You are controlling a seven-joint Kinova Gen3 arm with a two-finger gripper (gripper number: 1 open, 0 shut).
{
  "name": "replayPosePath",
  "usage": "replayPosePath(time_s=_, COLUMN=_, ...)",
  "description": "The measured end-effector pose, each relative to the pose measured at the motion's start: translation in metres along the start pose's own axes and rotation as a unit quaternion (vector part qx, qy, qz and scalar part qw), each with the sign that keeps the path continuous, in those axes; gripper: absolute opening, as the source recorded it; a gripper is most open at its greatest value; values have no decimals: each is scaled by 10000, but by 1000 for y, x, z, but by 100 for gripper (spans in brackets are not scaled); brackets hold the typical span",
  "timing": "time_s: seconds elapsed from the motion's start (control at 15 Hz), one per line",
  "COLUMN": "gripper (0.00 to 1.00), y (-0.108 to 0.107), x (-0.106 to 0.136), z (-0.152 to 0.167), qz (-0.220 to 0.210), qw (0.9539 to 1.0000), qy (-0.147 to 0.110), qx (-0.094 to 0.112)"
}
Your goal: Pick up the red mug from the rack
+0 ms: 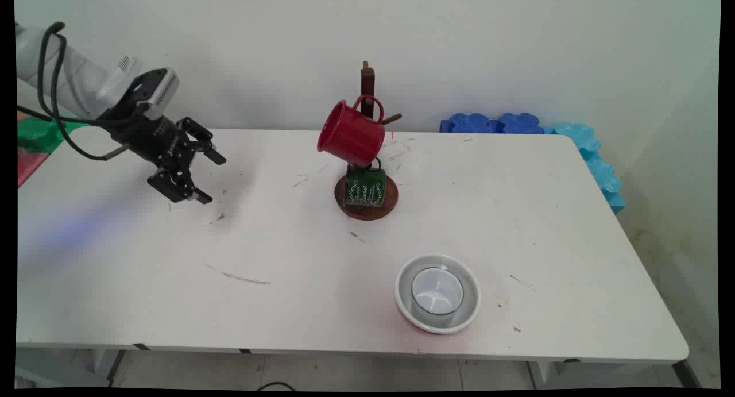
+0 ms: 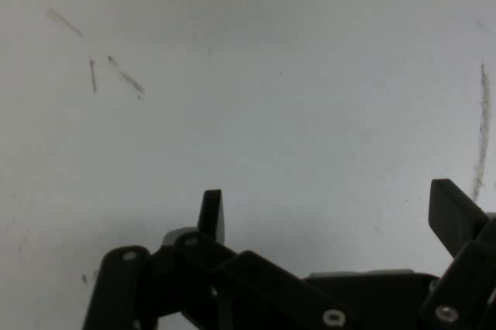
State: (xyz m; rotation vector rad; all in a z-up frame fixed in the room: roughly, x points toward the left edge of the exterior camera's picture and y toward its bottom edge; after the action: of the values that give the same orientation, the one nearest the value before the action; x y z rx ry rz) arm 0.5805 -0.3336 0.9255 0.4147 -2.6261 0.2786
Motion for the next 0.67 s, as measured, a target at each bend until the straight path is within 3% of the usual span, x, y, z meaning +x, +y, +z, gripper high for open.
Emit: replayPosePath(time_s=0.67, gripper=100, y=8, x=19, z=-26, qz=-257, qw=9988, qy=408, qx=-2)
